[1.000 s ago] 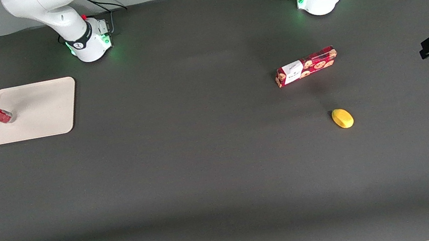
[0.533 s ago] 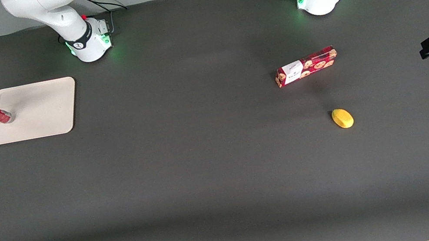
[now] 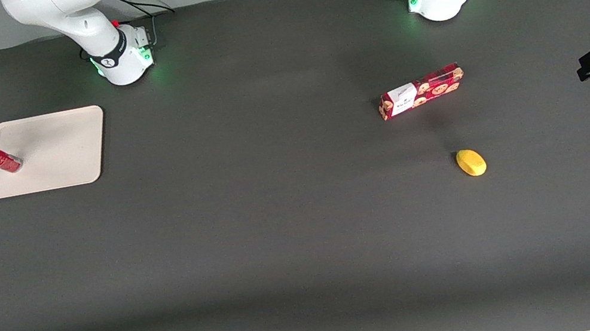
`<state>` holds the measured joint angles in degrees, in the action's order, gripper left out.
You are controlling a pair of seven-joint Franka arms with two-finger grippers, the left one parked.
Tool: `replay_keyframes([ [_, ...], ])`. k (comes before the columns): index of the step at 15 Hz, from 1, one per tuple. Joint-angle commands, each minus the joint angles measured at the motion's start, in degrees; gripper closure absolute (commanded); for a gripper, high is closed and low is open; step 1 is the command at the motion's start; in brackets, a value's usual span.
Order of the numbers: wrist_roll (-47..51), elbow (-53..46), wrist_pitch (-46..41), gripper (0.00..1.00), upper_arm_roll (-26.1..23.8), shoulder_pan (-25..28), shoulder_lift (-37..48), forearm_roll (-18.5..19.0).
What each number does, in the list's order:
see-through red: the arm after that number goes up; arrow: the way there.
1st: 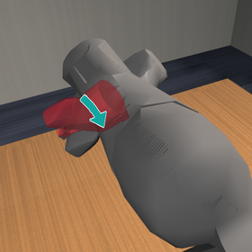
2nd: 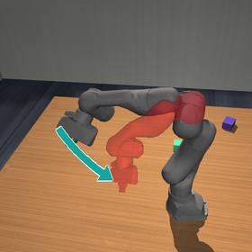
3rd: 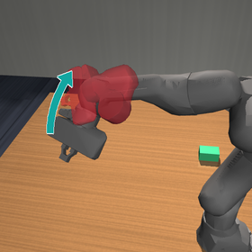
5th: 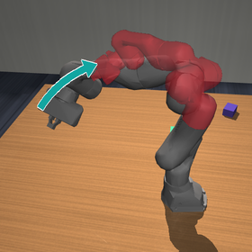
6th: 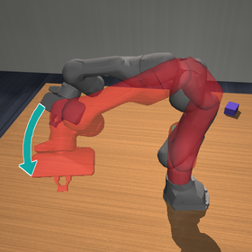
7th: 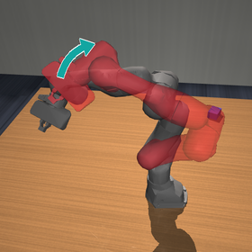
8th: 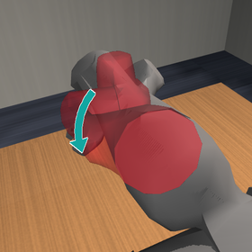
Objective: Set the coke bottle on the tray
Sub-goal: 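Lower the held bottle onto the tray surface, then open the right gripper to release the bottle on the tray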
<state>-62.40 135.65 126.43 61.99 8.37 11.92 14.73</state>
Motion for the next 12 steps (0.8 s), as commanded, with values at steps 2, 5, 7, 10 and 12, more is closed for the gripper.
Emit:
replay_keyframes([
  [2,-1.67,-0.73,-0.83,0.0,0.86,1.03,0.21,-0.93],
  [5,-0.71,-4.06,-6.79,0.0,-0.28,1.91,0.39,-1.02],
  [7,0.17,-8.71,-11.97,0.0,-3.96,1.91,0.39,-1.28],
  [10,8.85,-16.35,-23.31,0.0,-11.95,1.83,0.65,-1.72],
  [12,13.42,-19.96,-27.53,0.0,-16.96,1.74,1.0,-2.86],
])
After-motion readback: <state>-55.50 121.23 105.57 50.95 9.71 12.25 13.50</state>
